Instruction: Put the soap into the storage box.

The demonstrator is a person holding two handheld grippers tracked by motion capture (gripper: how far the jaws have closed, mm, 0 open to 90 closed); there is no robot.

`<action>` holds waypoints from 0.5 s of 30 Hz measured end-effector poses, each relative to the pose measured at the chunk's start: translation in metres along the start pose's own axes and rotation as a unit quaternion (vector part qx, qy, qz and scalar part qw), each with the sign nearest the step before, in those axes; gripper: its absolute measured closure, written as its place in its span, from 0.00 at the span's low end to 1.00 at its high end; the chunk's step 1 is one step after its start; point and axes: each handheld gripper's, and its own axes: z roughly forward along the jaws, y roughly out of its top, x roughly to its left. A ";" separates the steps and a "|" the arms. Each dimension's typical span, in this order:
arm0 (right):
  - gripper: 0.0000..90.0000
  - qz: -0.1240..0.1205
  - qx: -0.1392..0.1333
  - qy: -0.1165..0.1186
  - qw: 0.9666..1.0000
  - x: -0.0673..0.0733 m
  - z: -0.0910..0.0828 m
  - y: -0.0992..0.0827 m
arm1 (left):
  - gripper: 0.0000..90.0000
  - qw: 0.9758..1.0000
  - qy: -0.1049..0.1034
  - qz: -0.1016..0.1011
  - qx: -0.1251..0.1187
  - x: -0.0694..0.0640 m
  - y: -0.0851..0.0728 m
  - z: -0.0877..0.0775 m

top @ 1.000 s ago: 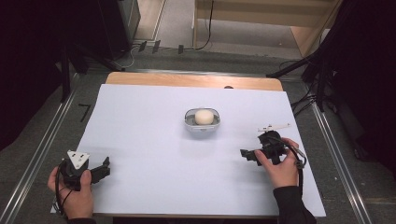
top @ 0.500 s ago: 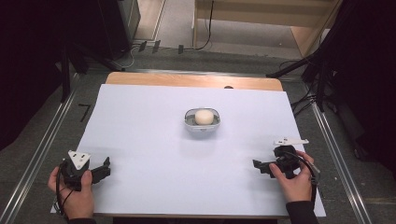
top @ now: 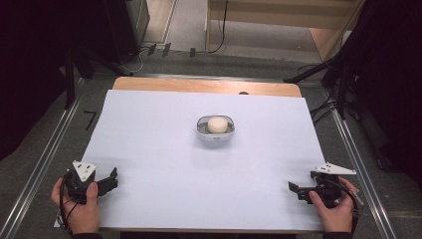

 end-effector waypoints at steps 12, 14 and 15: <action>0.02 0.027 -0.076 0.014 0.997 -0.015 -0.022 -0.023 | 0.10 0.999 -0.007 -0.028 -0.015 0.006 -0.001 -0.003; 0.02 0.025 -0.075 0.013 0.997 -0.014 -0.022 -0.023 | 0.10 1.000 -0.005 -0.027 -0.015 0.005 -0.001 -0.003; 0.02 0.021 -0.077 0.009 0.997 -0.014 -0.022 -0.023 | 0.10 1.000 -0.004 -0.022 -0.014 0.005 -0.001 -0.003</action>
